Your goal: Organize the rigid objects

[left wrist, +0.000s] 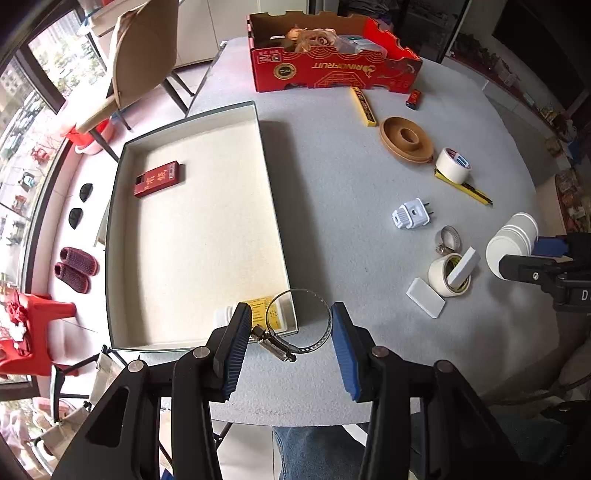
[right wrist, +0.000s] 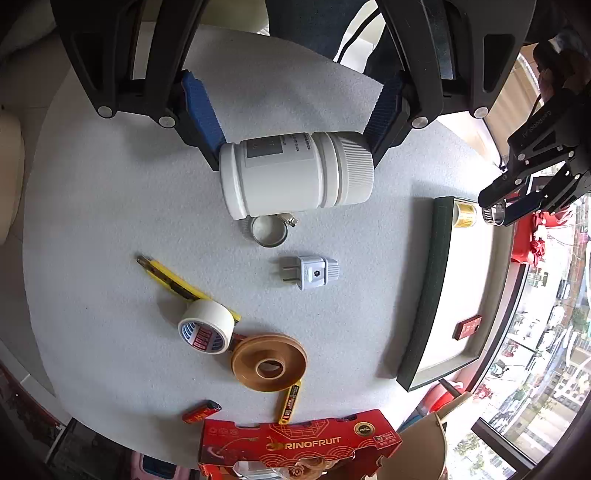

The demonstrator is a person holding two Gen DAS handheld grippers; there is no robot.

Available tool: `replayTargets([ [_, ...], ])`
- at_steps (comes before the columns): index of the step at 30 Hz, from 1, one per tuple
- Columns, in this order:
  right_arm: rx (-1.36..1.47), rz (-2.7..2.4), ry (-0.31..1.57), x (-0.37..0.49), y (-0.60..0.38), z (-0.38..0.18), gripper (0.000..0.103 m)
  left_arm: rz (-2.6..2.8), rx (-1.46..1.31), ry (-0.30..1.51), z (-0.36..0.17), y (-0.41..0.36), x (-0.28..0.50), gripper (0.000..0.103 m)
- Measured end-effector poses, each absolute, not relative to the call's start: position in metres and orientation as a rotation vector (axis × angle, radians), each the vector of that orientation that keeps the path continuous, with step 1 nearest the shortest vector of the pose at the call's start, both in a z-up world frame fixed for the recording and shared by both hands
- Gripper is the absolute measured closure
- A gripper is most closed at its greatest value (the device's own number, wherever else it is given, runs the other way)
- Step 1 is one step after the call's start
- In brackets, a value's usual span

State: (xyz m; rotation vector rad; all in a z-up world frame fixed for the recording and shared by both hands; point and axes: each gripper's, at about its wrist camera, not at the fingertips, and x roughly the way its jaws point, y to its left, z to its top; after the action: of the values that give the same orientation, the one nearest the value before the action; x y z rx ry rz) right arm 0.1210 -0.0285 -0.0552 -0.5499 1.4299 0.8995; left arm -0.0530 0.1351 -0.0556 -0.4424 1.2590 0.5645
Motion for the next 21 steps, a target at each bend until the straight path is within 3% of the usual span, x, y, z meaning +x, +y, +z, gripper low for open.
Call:
replayTargets([
  [15, -0.560, 1.019, 1.331, 0.056, 0.072, -0.033, 0.029, 0.727, -0.592, 1.158, -0.042, 0.244, -0.174, 0.056],
  [21, -0.575, 1.086, 1.316, 0.026, 0.095, -0.037, 0.029, 0.722, -0.680, 1.160, -0.052, 0.248, -0.233, 0.056],
])
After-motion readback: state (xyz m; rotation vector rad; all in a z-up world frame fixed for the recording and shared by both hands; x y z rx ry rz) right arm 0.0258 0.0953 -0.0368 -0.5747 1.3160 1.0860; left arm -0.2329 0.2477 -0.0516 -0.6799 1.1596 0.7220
